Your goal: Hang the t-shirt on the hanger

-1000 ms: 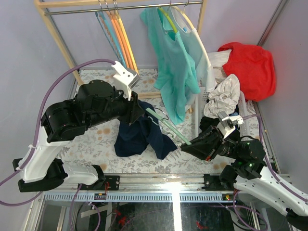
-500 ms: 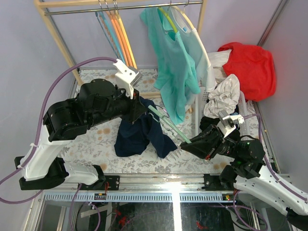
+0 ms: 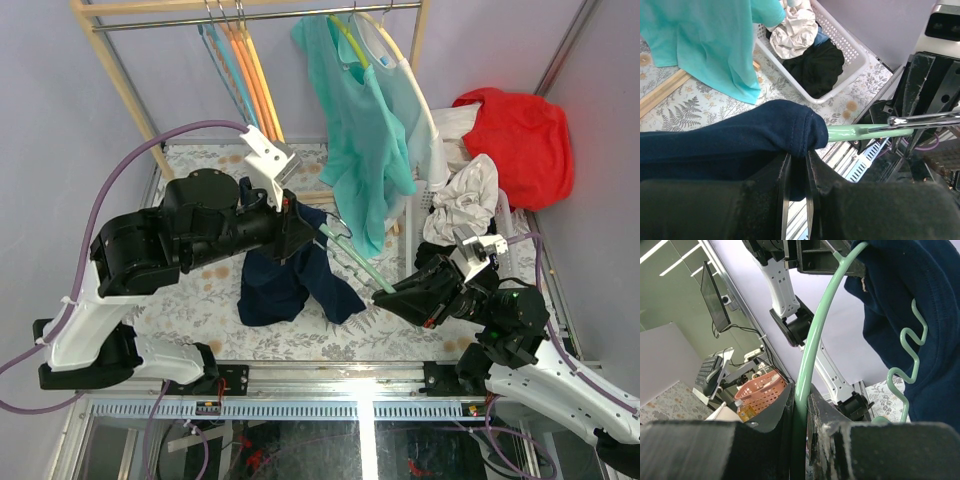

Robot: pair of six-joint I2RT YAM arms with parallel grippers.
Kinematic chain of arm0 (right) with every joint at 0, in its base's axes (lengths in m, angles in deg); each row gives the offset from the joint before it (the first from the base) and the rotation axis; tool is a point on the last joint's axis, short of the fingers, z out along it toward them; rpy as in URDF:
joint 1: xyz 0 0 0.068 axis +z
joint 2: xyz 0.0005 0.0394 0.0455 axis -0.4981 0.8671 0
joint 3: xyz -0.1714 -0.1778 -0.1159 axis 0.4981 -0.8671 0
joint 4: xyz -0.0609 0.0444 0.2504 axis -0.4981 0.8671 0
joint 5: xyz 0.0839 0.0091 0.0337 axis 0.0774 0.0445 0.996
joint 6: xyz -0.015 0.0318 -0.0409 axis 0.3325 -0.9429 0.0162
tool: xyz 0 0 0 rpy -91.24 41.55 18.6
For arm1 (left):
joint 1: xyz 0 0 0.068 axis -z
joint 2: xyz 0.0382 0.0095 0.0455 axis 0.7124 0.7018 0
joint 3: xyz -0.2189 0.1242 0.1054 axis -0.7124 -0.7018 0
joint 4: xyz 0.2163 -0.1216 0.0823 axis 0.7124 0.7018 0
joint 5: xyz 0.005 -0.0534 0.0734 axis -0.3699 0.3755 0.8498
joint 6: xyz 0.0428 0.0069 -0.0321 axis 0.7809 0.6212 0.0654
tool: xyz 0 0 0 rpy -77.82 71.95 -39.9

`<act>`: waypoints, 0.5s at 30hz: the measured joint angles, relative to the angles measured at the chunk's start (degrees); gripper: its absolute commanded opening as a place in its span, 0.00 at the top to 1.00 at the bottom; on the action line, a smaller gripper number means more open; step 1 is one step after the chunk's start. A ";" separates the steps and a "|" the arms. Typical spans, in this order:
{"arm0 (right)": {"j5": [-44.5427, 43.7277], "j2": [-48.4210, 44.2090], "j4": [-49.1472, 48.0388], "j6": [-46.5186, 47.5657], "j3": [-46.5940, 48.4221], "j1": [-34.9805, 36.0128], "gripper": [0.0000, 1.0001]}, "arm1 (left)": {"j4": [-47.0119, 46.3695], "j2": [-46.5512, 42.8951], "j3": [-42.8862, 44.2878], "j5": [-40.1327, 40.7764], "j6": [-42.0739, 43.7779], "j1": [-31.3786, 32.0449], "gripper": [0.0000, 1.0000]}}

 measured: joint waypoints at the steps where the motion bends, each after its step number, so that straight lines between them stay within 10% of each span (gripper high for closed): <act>1: -0.09 0.02 -0.15 0.13 0.02 0.00 1.00 | -0.04 0.22 0.31 0.04 -0.09 0.42 0.88; 15: -1.38 5.66 -6.21 0.59 0.44 0.00 1.00 | -0.66 2.16 2.27 0.87 -0.63 5.46 0.85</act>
